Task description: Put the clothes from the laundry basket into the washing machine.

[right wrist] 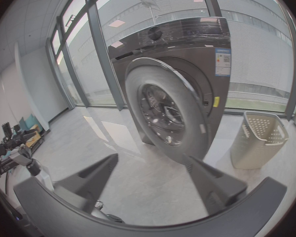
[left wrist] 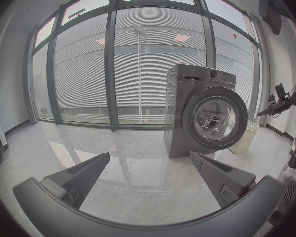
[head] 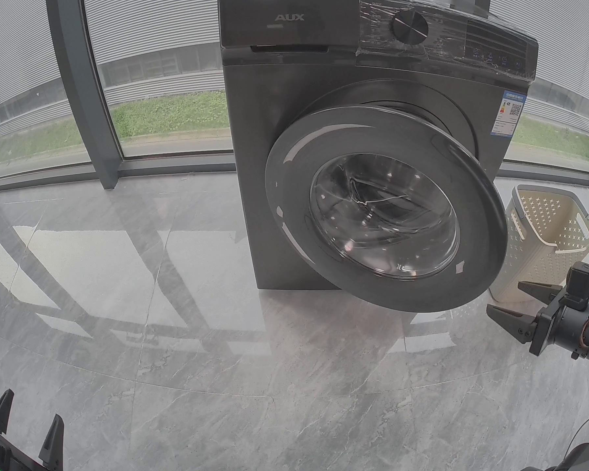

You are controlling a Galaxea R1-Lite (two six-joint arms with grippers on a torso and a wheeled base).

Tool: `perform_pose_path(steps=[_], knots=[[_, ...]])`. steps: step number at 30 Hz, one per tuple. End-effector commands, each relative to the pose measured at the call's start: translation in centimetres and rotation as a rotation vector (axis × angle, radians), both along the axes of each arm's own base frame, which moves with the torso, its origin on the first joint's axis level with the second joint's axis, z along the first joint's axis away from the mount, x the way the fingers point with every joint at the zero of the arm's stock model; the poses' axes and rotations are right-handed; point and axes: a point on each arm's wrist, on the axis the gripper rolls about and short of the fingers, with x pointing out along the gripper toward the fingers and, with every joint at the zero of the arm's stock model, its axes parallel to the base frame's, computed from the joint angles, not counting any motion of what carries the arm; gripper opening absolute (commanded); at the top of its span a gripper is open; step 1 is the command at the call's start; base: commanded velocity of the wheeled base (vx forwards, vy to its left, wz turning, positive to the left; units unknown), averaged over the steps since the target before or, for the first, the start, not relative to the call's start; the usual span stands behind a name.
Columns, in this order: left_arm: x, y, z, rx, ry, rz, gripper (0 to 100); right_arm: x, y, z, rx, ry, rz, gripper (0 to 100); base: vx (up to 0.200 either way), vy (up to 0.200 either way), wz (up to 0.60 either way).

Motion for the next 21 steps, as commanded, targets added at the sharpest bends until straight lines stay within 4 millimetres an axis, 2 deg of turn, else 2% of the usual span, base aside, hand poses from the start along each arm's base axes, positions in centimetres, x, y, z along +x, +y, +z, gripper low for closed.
perform_pose_path(steps=[1, 4, 13, 21], knots=[[0.0, 0.0, -0.4, -0.001, 0.004, 0.000, 100, -0.4, 0.7, 0.2, 0.019, -0.010, 0.047, 0, 0.000, -0.200, 0.00], [0.0, 0.0, -0.4, 0.001, 0.003, 0.000, 100, -0.6, 1.3, 0.3, 0.074, 0.016, 0.072, 0, 0.000, -0.200, 0.00], [0.0, 0.0, -0.4, 0.002, 0.004, 0.000, 100, 0.1, 1.7, 0.6, 0.095, 0.022, 0.074, 0, 0.000, 0.000, 0.00], [0.0, 0.0, -0.4, -0.001, 0.004, 0.002, 100, 1.0, 1.9, 1.0, 0.098, 0.017, 0.068, 0, 0.200, 0.000, 0.00]])
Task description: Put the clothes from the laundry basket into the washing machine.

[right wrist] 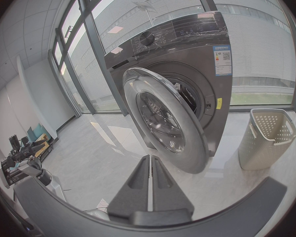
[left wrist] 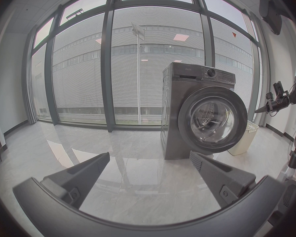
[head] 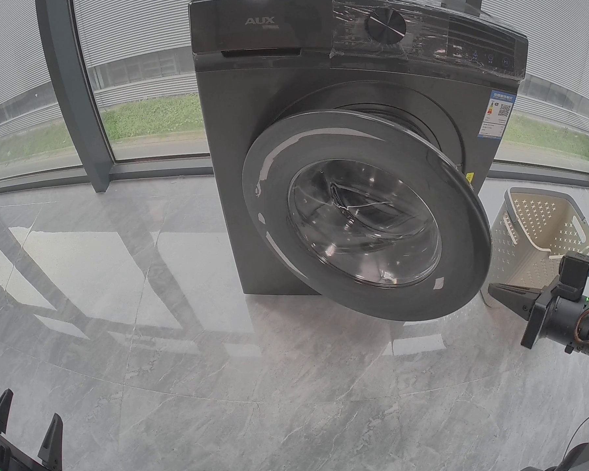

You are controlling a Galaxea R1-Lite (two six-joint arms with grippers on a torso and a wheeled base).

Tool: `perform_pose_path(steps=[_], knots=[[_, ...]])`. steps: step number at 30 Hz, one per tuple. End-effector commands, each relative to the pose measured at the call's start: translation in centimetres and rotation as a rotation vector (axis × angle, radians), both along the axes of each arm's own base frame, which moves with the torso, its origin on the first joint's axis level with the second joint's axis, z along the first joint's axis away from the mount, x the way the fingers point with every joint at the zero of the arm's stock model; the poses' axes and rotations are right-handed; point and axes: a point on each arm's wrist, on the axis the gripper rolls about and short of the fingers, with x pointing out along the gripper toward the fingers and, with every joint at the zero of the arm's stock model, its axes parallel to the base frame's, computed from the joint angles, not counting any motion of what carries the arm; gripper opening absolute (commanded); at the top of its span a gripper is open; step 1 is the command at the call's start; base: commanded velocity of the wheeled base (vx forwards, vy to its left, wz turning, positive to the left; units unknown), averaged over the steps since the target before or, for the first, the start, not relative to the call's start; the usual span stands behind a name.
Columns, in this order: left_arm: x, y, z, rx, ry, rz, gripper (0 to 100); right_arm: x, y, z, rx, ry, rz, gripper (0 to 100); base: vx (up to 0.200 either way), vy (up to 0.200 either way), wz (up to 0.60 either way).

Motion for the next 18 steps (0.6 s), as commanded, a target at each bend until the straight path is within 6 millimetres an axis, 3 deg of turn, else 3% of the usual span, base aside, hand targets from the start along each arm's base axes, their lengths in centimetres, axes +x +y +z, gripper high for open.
perform_pose_path(steps=[1, 7, 16, 18], knots=[[0.0, 0.0, -0.4, -0.002, 0.004, 0.001, 100, 0.7, 0.2, -0.1, -0.004, 0.014, -0.002, 0, 0.200, 0.000, 0.00], [0.0, 0.0, -0.4, -0.005, 0.004, 0.001, 100, 2.0, 0.6, -0.3, -0.005, 0.028, -0.004, 0, 0.200, 0.000, 0.00], [0.0, 0.0, -0.4, -0.007, 0.004, 0.004, 100, 5.2, -0.1, -1.1, -0.008, -0.014, -0.131, 0, 0.000, 0.000, 0.00], [0.0, 0.0, -0.4, -0.005, 0.004, 0.004, 100, 5.6, -0.4, -0.5, -0.001, -0.060, -0.178, 0, 0.000, -0.200, 0.00]])
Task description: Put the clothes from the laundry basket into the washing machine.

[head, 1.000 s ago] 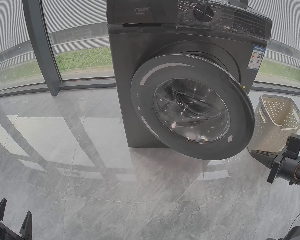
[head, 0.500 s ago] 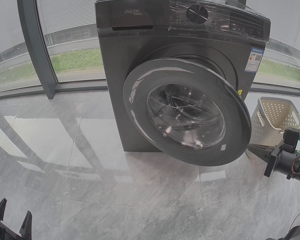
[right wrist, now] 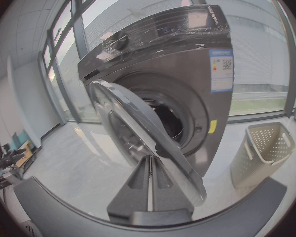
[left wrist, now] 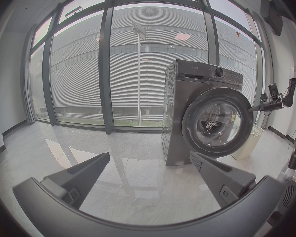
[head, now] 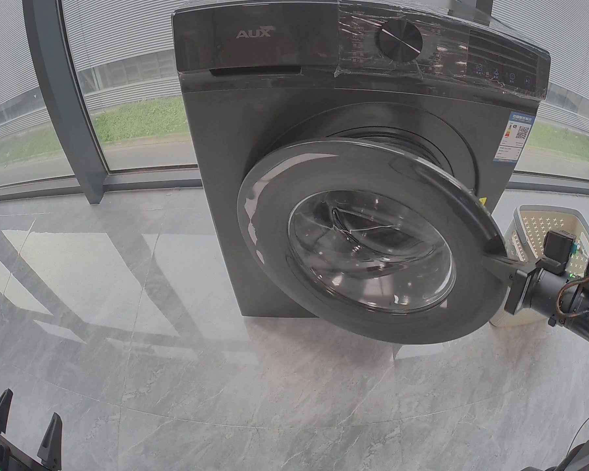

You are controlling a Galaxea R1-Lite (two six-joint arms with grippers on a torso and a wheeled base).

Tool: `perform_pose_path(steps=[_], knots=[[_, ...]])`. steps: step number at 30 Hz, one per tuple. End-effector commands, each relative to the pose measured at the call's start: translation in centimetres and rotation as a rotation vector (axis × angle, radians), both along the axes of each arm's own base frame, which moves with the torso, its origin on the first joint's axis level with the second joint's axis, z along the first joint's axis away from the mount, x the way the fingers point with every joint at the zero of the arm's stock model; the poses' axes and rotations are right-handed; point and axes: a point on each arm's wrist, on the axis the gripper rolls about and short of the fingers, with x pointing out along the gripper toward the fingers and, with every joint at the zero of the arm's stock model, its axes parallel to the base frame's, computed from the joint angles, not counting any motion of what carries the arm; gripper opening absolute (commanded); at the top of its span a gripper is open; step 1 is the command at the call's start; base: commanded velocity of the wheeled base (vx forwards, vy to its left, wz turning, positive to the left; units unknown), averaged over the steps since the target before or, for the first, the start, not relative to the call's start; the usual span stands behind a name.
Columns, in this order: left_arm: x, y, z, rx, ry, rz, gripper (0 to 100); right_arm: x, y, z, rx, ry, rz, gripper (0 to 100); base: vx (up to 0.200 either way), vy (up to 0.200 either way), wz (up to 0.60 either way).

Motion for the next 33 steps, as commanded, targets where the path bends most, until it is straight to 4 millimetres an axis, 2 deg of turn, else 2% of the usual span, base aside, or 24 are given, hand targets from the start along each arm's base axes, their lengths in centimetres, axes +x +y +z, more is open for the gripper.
perform_pose_path(steps=[1, 8, 16, 22, 28, 33], knots=[[0.0, 0.0, -0.4, 0.001, 0.003, 0.001, 100, 1.6, -0.8, -0.5, -0.008, -0.007, -0.095, 0, 0.000, -0.200, 0.00], [0.0, 0.0, -0.4, 0.001, 0.003, 0.002, 100, 1.5, -1.8, -0.6, -0.016, -0.008, -0.137, 0, 0.000, -0.200, 0.00], [0.0, 0.0, -0.4, 0.001, 0.001, 0.001, 100, 0.2, -0.3, -1.2, -0.025, 0.007, -0.056, 0, 0.000, -0.200, 0.00], [0.0, 0.0, -0.4, 0.001, 0.001, 0.001, 100, -0.6, 1.6, -1.3, -0.018, 0.002, 0.039, 0, 0.000, 0.000, 0.00], [0.0, 0.0, -0.4, 0.003, 0.001, 0.001, 100, -0.5, 1.9, -1.4, -0.013, 0.005, 0.059, 0, 0.000, 0.000, 0.00], [0.0, 0.0, -0.4, 0.003, 0.001, 0.001, 100, -0.7, 2.7, -0.9, 0.027, -0.035, 0.097, 0, 0.200, 0.000, 0.00]])
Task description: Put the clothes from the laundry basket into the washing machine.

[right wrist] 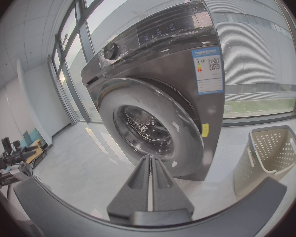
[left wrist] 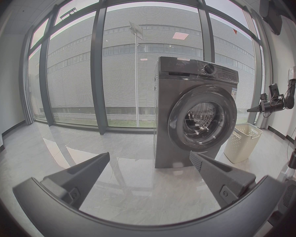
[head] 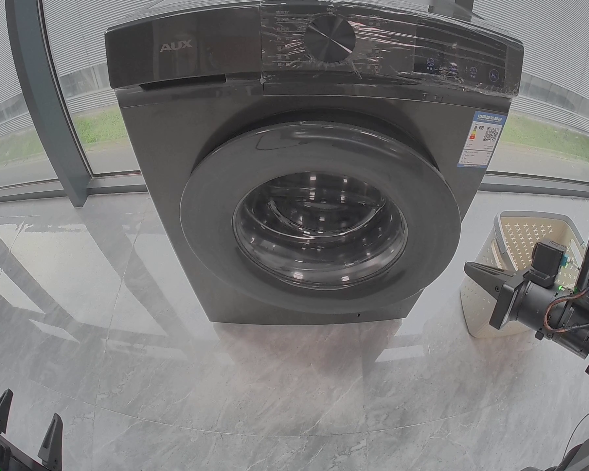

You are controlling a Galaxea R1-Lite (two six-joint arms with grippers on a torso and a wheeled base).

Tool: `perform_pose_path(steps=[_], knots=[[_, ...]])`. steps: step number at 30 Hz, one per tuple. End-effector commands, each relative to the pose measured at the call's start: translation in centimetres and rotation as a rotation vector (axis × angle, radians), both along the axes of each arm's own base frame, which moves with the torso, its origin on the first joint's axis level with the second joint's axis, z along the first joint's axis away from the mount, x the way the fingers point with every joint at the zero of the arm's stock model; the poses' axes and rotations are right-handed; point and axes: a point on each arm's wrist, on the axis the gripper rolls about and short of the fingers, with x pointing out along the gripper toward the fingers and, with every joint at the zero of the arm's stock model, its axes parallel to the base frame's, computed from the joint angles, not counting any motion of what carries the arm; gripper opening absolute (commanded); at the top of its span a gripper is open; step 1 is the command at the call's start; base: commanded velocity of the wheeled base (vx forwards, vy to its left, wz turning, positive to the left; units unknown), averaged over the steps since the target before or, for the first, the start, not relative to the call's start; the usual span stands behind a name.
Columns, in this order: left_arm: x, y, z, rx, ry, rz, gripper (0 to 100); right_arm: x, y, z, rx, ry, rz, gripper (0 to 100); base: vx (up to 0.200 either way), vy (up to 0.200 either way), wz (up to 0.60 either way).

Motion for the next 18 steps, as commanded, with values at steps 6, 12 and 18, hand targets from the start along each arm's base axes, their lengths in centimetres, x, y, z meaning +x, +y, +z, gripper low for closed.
perform_pose_path(steps=[6, 12, 18], knots=[[0.0, 0.0, -0.4, -0.001, 0.001, 0.002, 100, -0.1, 1.1, -0.1, 0.049, 0.014, 0.039, 0, 0.133, 0.000, 0.00], [0.0, 0.0, -0.4, 0.000, 0.001, 0.001, 100, 0.2, 1.5, -0.7, 0.041, 0.035, 0.049, 0, 0.000, 0.000, 0.00], [0.0, 0.0, -0.4, 0.002, 0.001, -0.001, 100, -0.3, 2.5, -0.7, 0.041, 0.038, 0.101, 0, 0.167, 0.000, 0.00]])
